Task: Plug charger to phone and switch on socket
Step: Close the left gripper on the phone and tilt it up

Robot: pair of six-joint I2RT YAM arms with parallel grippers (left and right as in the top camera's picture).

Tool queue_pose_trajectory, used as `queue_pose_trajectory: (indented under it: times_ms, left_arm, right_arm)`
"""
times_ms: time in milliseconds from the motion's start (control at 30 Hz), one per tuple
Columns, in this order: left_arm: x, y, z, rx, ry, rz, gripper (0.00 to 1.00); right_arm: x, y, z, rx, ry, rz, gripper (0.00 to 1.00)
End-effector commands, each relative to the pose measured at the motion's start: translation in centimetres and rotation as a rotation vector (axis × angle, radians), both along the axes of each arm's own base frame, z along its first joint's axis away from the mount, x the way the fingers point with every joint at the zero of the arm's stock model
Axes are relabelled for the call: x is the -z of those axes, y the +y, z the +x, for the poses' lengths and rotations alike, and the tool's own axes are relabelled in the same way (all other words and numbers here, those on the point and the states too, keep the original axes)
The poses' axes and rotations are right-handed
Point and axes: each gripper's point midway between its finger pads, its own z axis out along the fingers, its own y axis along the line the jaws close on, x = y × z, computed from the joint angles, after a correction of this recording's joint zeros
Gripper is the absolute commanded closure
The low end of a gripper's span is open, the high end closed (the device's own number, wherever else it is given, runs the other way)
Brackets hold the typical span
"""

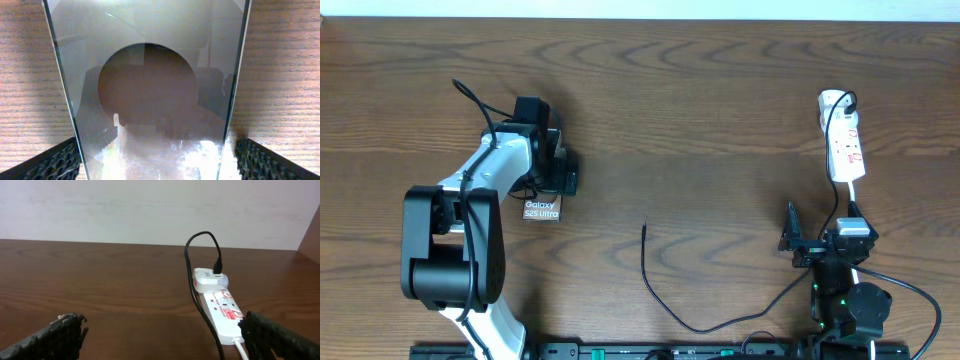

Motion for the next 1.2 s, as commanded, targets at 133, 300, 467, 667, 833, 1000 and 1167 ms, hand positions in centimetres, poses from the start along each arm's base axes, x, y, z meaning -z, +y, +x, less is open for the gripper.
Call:
queue_pose_trajectory:
  times_ms: [133, 300, 467, 667, 833, 1000, 1167]
  left_arm:
    - [1.19, 0.26, -1.17, 0.012, 0.043, 0.01, 0.06]
    - [1.19, 0.26, -1.17, 0.012, 0.043, 0.01, 0.06]
    - [1.19, 0.26, -1.17, 0.012, 0.043, 0.011, 0.07]
    - [1.19, 0.27, -1.14, 0.017, 0.041, 0.011, 0.07]
    - [1.18, 0.52, -1.05, 0.022, 0.037, 0.026, 0.07]
    - [1.18, 0.71, -1.02, 0.023, 0.036, 0.037, 0.07]
    - [1.18, 0.72, -0.99, 0.029, 0.035, 0.038, 0.09]
  right_arm:
    - [0.17, -0.1, 0.0, 0.007, 0.006, 0.013, 0.01]
    - [0.17, -0.11, 0.0, 0.008, 0.006, 0.013, 0.01]
    - [0.17, -0.1, 0.0, 0.007, 0.006, 0.013, 0.01]
    - [0.17, -0.1, 0.0, 0.007, 0.006, 0.013, 0.01]
    - [0.17, -0.1, 0.0, 0.007, 0.006, 0.013, 0.01]
    - [0.17, -0.1, 0.0, 0.007, 0.006, 0.013, 0.01]
    - [0.17, -0.1, 0.0, 0.007, 0.006, 0.013, 0.01]
